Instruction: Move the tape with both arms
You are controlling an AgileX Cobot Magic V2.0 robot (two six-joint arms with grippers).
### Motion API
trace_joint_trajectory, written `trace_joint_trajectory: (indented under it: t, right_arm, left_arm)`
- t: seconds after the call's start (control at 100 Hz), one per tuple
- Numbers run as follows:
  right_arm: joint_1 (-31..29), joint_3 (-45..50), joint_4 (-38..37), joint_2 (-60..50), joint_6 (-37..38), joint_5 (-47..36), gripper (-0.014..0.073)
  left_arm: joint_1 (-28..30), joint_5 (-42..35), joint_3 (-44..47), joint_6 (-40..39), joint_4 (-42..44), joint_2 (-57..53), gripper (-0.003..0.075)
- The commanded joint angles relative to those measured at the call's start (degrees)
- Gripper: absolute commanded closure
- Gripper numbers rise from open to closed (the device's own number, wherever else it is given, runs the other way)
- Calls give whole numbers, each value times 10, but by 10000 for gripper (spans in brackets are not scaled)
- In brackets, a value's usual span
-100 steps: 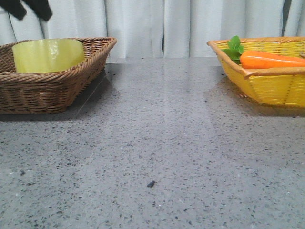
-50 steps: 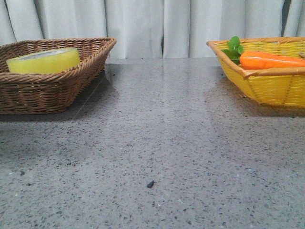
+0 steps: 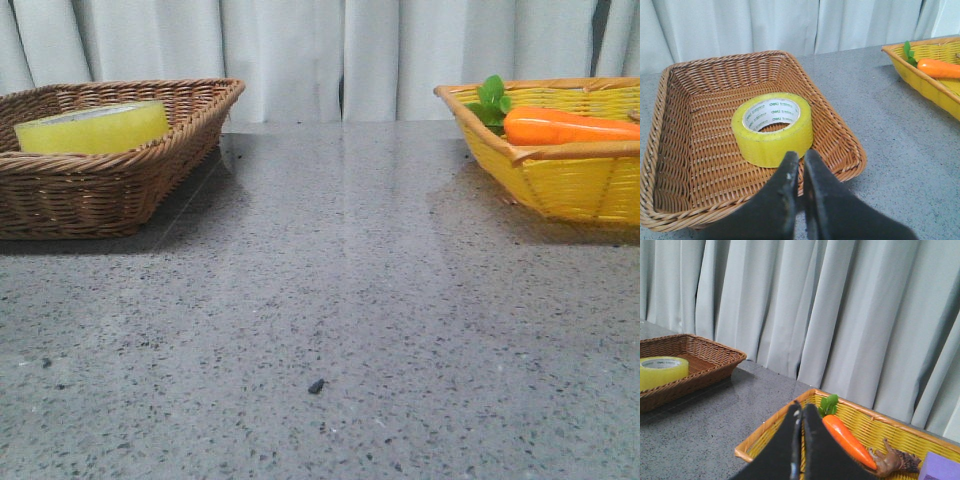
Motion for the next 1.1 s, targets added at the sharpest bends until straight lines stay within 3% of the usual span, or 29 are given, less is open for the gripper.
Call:
trace_joint_trajectory:
  t: [0.0,0.3,0.57,0.68,0.82,1.09]
  right_arm:
    - [0,-12,-16,7,-3,-41,660]
    - [0,-12,-16,7,-3,-41,660]
    - [0,-12,-16,7,-3,-41,660]
    - [0,-12,-16,7,-3,-41,660]
    - [0,-12,-16,7,-3,-41,660]
    - [0,-12,-15,7,-3,-42,660]
  left_arm:
    - [-5,-46,-13,-3,-9,2,741]
    - [-20,-55,-2,-3,-9,-24,741]
    - [-20,-144,147,-3,-8,-166,741]
    - [10,-185,230,-2,24,-226,741]
    - [58,-161,306,-3,25,-308,741]
    - [88,-96,345,-23,23,-301,741]
